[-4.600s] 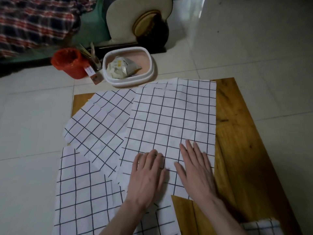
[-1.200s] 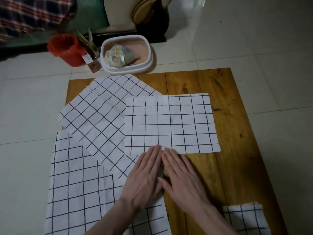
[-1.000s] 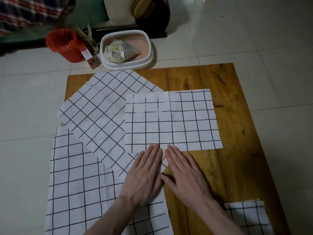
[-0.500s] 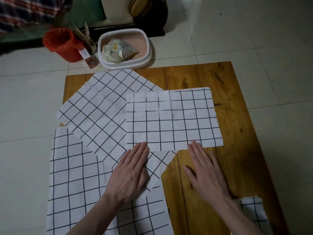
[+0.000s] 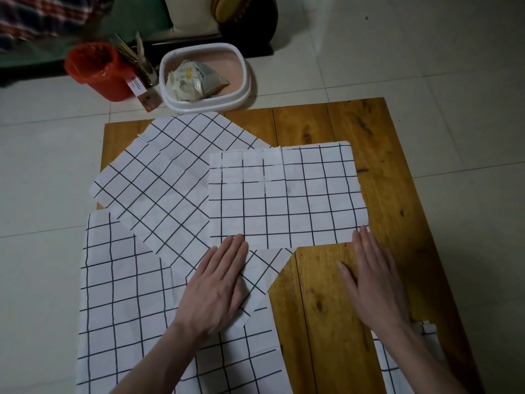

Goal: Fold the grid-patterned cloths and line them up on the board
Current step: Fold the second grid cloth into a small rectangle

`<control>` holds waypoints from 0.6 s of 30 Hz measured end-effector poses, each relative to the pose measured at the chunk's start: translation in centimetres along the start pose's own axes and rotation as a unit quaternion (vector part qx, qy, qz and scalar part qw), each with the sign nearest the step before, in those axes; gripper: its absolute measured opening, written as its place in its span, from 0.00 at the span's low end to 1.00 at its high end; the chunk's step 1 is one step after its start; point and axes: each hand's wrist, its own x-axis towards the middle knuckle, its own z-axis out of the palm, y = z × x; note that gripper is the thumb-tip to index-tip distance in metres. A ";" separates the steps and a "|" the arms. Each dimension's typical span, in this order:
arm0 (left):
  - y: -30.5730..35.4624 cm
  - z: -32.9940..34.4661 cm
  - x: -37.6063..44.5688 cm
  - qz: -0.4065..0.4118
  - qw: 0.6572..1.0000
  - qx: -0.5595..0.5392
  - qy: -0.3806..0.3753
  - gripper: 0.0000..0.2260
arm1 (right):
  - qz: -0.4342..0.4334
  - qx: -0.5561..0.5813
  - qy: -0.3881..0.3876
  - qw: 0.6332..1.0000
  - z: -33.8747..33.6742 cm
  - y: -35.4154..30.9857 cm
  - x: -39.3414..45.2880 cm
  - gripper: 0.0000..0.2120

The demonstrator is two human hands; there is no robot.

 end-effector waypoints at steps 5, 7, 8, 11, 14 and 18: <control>0.7 -0.1 0.1 -0.019 1.000 0.009 -0.004 0.28 | 0.031 0.034 0.021 0.999 -0.1 -0.9 -0.2 0.37; 1.2 -0.1 0.5 -0.037 0.999 0.013 -0.002 0.28 | 0.044 0.065 0.021 0.997 -0.5 -1.2 0.0 0.34; 1.5 -0.2 0.8 -0.042 0.999 0.014 0.000 0.28 | 0.055 0.083 0.027 0.995 -0.8 -1.4 0.3 0.32; 2.8 -0.3 2.2 -0.021 1.000 0.011 0.010 0.26 | 0.075 0.112 0.068 0.989 -1.9 -1.6 1.4 0.25; 4.6 0.2 3.8 0.036 0.999 0.009 0.011 0.25 | 0.068 0.096 0.095 0.988 -2.7 -1.7 2.8 0.18; 6.4 1.0 4.9 0.068 0.997 0.026 0.007 0.27 | 0.126 0.114 0.083 0.982 -3.8 -2.4 4.4 0.18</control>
